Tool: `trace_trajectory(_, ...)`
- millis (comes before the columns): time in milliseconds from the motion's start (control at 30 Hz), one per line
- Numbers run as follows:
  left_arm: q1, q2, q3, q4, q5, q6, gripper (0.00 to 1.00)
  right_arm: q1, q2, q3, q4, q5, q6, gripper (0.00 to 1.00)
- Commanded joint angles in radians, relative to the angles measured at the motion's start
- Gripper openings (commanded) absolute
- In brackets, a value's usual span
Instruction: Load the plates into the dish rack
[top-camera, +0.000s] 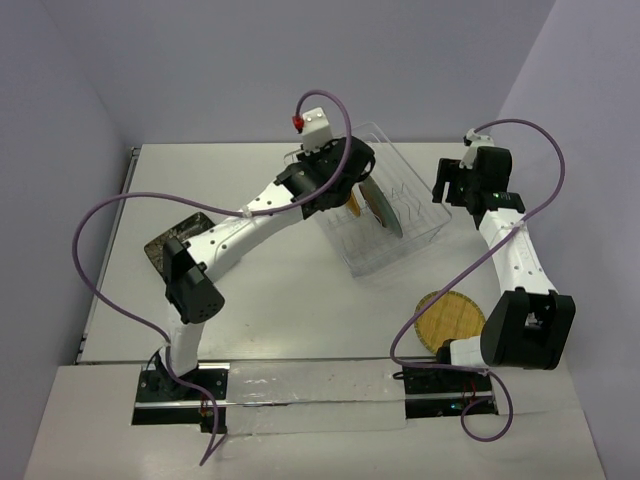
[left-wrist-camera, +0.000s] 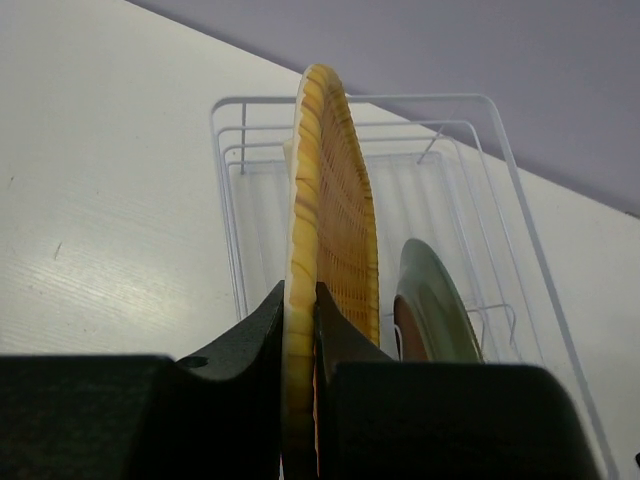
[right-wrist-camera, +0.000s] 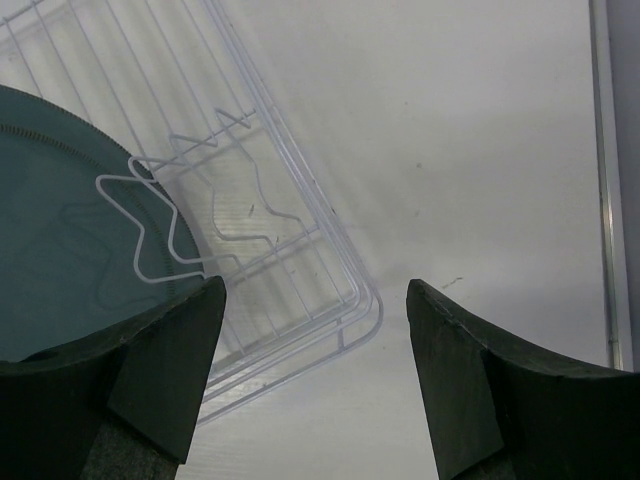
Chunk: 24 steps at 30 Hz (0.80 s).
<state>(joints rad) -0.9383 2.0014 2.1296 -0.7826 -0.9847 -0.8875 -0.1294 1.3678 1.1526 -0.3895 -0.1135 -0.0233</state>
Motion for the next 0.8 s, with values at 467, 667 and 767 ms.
trace_trajectory(467, -0.111, 0.131, 0.132, 0.02, -0.181, 0.032, 0.0, -0.021, 0.022, 0.039, 0.015, 0.015, 0.079, 0.79)
trace_trajectory(667, -0.135, 0.168, 0.138, 0.104, -0.243, 0.107, 0.0, -0.021, 0.02, 0.037, 0.017, -0.001, 0.083, 0.79)
trace_trajectory(767, -0.142, 0.182, 0.145, 0.101, -0.267, 0.1, 0.0, -0.021, 0.021, 0.036, 0.018, -0.005, 0.085, 0.79)
